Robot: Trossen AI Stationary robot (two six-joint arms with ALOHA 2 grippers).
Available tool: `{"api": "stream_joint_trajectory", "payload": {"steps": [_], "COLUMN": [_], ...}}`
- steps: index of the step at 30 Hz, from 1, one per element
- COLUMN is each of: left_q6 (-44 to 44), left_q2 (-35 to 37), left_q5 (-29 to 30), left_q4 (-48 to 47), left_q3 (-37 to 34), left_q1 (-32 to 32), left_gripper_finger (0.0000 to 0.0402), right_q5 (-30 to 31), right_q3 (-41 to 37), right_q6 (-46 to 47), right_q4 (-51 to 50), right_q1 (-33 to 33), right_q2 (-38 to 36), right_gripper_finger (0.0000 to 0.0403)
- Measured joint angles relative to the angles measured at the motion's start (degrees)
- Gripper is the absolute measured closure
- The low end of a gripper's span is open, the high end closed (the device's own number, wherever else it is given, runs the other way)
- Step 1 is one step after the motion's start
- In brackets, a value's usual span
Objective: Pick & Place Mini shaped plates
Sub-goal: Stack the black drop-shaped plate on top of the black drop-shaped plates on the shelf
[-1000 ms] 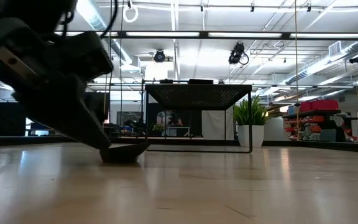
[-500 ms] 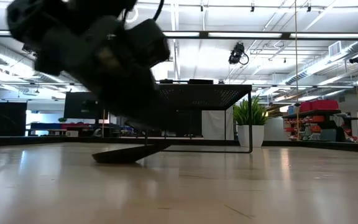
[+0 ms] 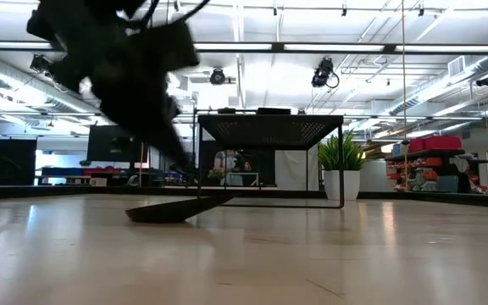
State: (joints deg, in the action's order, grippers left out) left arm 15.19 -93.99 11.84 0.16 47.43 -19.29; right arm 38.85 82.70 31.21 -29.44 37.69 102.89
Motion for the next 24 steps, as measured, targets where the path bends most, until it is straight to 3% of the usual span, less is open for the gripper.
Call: {"api": "stream_joint_trajectory", "payload": {"steps": [3, 6, 12, 19, 24], "left_q6": [3.8, 4.0, 4.5, 8.6, 10.0], "left_q2": [0.2, -1.8, -4.4, -4.5, -4.6], "left_q5": [5.8, 5.7, 2.4, -1.3, -1.1], "left_q4": [-10.0, -12.6, -10.5, -9.7, -7.3], "left_q3": [-0.1, -0.1, -0.9, -0.8, -1.0], "left_q1": [0.5, 1.3, 0.0, -5.6, -9.1], "left_gripper_finger": [0.0399, 0.0399, 0.0399, 0.0399, 0.0399], "right_q5": [2.1, 4.1, 4.2, 4.2, 4.2], "right_q3": [0.0, 0.0, 0.0, 0.0, 0.0], "right_q6": [-0.1, -0.1, 0.0, 0.1, 0.1], "right_q4": [0.2, 0.3, 0.8, 0.9, 0.9], "right_q1": [0.0, 0.0, 0.0, 0.4, 0.4], "right_q2": [0.0, 0.0, 0.0, 0.0, 0.0], "right_gripper_finger": [0.0399, 0.0399, 0.0399, 0.0399, 0.0399]}}
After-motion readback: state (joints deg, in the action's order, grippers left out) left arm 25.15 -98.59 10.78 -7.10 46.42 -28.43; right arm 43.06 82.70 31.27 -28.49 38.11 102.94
